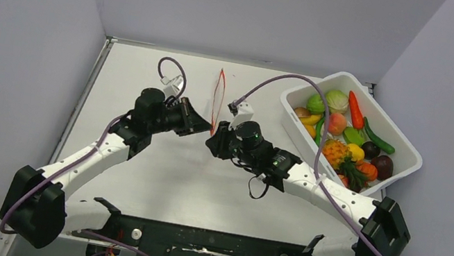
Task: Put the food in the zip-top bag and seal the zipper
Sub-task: Pick up the zipper food storage bag at the center of the board, then open the zipper of the food storage bag.
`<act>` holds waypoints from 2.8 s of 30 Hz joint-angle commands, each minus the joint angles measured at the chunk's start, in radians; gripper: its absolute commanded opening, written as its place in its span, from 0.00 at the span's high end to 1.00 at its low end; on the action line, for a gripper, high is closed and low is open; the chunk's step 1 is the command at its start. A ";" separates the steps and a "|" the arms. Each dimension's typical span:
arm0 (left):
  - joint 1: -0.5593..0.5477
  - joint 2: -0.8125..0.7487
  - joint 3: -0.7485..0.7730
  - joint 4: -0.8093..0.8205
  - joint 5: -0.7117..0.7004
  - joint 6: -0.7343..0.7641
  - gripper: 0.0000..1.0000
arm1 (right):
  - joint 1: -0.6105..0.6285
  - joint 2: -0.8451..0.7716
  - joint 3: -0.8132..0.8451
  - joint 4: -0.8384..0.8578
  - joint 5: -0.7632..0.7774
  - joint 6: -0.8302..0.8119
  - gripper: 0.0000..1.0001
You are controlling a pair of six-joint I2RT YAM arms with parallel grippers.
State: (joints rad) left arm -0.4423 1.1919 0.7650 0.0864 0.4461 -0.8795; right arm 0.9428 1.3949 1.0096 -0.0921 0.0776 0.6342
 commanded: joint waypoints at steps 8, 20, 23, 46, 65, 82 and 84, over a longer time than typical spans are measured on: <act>0.041 -0.064 0.148 -0.183 -0.093 0.079 0.56 | -0.029 -0.190 -0.078 0.061 0.115 -0.107 1.00; 0.122 -0.112 0.271 -0.262 -0.096 0.148 0.39 | -0.017 -0.192 -0.116 0.166 -0.006 -0.205 1.00; 0.123 -0.066 0.274 -0.243 -0.081 0.158 0.39 | -0.012 -0.217 -0.187 0.221 -0.001 -0.241 1.00; 0.048 0.245 0.259 -0.179 -0.014 0.274 0.38 | 0.093 -0.198 -0.229 0.189 0.043 -0.312 1.00; 0.040 0.385 0.374 -0.218 -0.127 0.348 0.50 | 0.133 -0.152 -0.187 0.153 0.097 -0.323 1.00; 0.013 0.411 0.421 -0.377 -0.255 0.421 0.86 | 0.156 -0.117 -0.141 0.106 0.168 -0.316 1.00; 0.013 0.417 0.431 -0.398 -0.254 0.418 0.96 | 0.158 -0.114 -0.143 0.106 0.180 -0.311 1.00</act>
State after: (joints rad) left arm -0.4252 1.6047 1.1313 -0.2878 0.2081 -0.4759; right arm 1.0885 1.2778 0.8207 -0.0181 0.2123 0.3218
